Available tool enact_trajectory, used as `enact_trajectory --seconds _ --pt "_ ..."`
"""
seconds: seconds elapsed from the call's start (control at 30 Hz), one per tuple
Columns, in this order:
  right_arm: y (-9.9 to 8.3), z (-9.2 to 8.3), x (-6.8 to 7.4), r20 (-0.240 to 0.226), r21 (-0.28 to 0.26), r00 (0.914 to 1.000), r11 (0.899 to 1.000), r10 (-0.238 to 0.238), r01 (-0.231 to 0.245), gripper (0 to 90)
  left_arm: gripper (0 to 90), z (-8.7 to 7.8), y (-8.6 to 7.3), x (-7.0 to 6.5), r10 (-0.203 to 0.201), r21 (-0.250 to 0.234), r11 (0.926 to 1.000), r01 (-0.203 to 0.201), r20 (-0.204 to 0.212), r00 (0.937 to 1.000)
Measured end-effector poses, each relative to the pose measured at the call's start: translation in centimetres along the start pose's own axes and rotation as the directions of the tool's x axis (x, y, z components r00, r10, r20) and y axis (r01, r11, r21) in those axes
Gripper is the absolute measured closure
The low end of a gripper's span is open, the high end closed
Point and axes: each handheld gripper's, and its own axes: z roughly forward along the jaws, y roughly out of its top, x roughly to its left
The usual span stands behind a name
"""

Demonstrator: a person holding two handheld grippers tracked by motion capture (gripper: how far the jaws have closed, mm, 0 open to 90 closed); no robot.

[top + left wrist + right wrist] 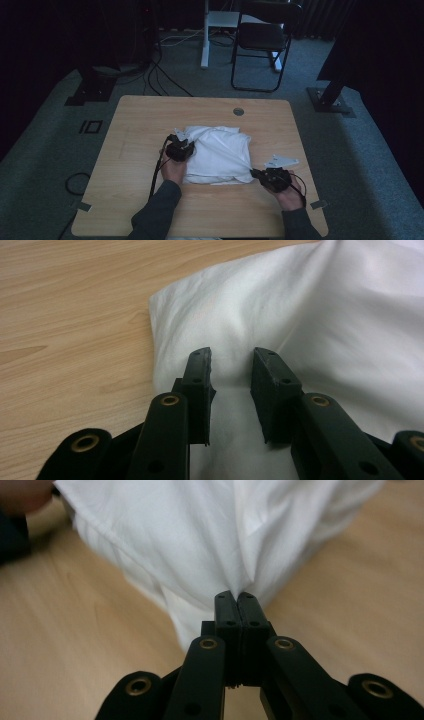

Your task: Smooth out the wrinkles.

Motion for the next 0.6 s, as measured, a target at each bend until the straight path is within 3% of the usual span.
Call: enact_trajectory --seconds 0.07,0.1,0.13,0.2,0.27,0.3,0.4,0.43,0.47,0.5,0.57,0.6 --pt "-0.5 0.0 -0.1 -0.018 0.023 0.9998 1.0 0.002 -0.001 88.8 69.3 0.0 0.0 -0.1 0.008 0.003 1.0 -0.008 -0.007 0.9999" --pt "-1.0 0.2 -0.4 -0.019 0.021 0.9998 1.0 0.006 -0.006 70.5 69.4 0.0 0.0 -0.1 0.003 0.003 1.0 -0.003 -0.005 1.0" --pt "-0.8 0.1 -0.6 -0.006 -0.002 0.9997 1.0 0.023 -0.023 65.8 69.4 0.0 0.0 -0.1 0.002 0.004 1.0 -0.002 -0.004 1.0" --pt "0.2 -0.1 -1.1 0.01 -0.063 0.9983 0.996 0.058 -0.057 61.0 69.4 0.1 0.0 -0.2 0.007 0.004 1.0 -0.007 -0.01 0.9999" --pt "1.0 -0.2 -1.2 0.023 -0.088 0.9976 0.994 0.066 -0.064 60.7 69.4 0.1 0.0 -0.3 0.017 0.004 0.9998 -0.017 -0.018 0.9997" --pt "2.7 0.4 -1.7 0.035 -0.127 0.9963 0.989 0.079 -0.074 60.2 69.5 0.1 0.0 -0.4 0.02 0.003 0.9998 -0.02 -0.021 0.9996" --pt "5.2 2.7 -2.6 0.039 -0.139 0.9923 0.984 0.118 -0.111 58.1 69.5 0.1 -0.1 -0.5 0.031 -0.001 0.9995 -0.031 -0.03 0.9991" --pt "5.2 2.7 -2.6 0.039 -0.139 0.9923 0.984 0.118 -0.111 58.1 69.5 0.1 -0.1 -0.5 0.031 -0.001 0.9995 -0.031 -0.03 0.9991" --pt "6.5 5.2 -3.4 0.072 -0.117 0.9849 0.982 0.157 -0.148 57.2 69.5 0.2 -0.3 -0.5 0.033 -0.005 0.9994 -0.033 -0.032 0.9989" --pt "6.7 5.7 -3.8 0.073 -0.121 0.9828 0.98 0.17 -0.16 60.6 69.5 0.2 -0.3 -0.5 0.038 -0.006 0.9992 -0.038 -0.034 0.9987" --pt "7.2 6.4 -4.6 0.058 -0.128 0.9768 0.972 0.206 -0.198 86.7 69.6 0.2 -0.4 -0.6 0.043 -0.009 0.999 -0.043 -0.039 0.9983" --pt "7.3 6.3 -5.0 0.083 -0.13 0.9729 0.97 0.216 -0.204 88.7 69.8 0.2 -0.5 -0.6 0.049 -0.008 0.9988 -0.049 -0.042 0.9979"
